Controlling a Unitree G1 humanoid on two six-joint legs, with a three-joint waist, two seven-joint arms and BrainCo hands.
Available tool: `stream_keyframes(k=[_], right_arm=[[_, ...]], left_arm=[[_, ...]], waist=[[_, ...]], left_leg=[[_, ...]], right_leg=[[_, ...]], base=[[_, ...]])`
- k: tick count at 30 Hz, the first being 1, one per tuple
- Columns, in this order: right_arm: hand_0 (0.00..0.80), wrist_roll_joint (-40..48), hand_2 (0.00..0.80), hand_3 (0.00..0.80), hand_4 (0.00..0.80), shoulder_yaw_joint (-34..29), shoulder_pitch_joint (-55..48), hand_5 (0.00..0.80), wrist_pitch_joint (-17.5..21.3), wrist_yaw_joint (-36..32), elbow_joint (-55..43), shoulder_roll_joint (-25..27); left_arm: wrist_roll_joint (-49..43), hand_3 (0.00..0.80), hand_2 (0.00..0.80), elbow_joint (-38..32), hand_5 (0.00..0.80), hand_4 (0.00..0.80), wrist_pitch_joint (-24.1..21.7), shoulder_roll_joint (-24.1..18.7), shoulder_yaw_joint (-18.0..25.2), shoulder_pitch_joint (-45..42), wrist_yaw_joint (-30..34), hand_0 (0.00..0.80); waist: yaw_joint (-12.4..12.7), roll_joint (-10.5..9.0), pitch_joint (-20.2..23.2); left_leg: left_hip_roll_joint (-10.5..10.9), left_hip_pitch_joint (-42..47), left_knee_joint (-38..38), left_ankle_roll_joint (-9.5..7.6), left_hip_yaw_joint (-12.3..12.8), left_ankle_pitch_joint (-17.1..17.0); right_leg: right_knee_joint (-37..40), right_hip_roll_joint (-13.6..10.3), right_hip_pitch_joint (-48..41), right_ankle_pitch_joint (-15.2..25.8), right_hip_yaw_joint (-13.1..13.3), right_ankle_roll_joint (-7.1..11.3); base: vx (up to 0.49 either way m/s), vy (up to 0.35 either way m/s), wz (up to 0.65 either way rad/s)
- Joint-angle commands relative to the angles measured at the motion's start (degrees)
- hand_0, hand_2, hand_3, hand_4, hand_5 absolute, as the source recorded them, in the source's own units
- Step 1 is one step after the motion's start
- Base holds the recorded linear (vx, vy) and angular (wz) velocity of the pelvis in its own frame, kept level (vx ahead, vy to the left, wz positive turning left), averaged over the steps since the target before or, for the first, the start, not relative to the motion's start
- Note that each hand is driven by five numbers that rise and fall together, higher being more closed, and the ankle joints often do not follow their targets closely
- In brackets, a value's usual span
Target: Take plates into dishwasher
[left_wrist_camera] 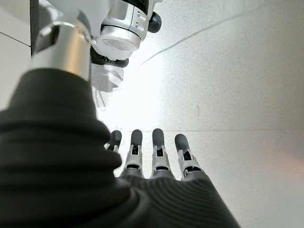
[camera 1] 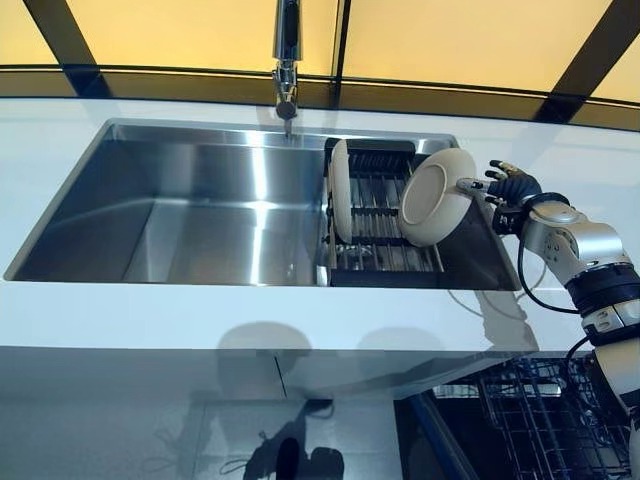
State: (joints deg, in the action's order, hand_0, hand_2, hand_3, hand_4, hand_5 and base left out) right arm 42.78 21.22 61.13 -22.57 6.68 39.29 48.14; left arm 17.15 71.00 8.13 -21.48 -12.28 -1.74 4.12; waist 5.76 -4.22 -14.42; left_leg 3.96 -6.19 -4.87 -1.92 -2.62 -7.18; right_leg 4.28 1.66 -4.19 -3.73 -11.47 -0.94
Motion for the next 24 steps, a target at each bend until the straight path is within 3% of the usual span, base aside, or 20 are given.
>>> stream_keyframes(k=[1,24], right_arm=[[0.0,-0.91,0.0,0.0,0.0,4.55,7.17,0.0,3.81,0.0,-0.04,4.03],[0.0,-0.18,0.0,0.0,0.0,4.46,7.37,0.0,2.22,-0.66,-1.03,1.98]], left_arm=[[1.86,0.0,0.0,0.65,0.0,0.0,0.34,-1.65,-3.18,0.06,-0.34,0.0],[2.17,0.0,0.0,0.96,0.0,0.0,0.25,-0.92,-3.23,-0.2,-1.24,0.0]], waist=[[1.81,0.13,1.85],[2.17,-0.04,1.15]], left_leg=[[-2.21,3.4,-0.13,4.16,2.6,4.8],[-2.23,3.76,-0.13,4.55,2.29,4.72]], right_leg=[[0.14,-6.53,6.68,9.49,-0.38,8.45],[0.4,-6.25,5.79,9.1,-0.86,7.97]], base=[[0.0,0.0,0.0],[0.0,0.0,0.0]])
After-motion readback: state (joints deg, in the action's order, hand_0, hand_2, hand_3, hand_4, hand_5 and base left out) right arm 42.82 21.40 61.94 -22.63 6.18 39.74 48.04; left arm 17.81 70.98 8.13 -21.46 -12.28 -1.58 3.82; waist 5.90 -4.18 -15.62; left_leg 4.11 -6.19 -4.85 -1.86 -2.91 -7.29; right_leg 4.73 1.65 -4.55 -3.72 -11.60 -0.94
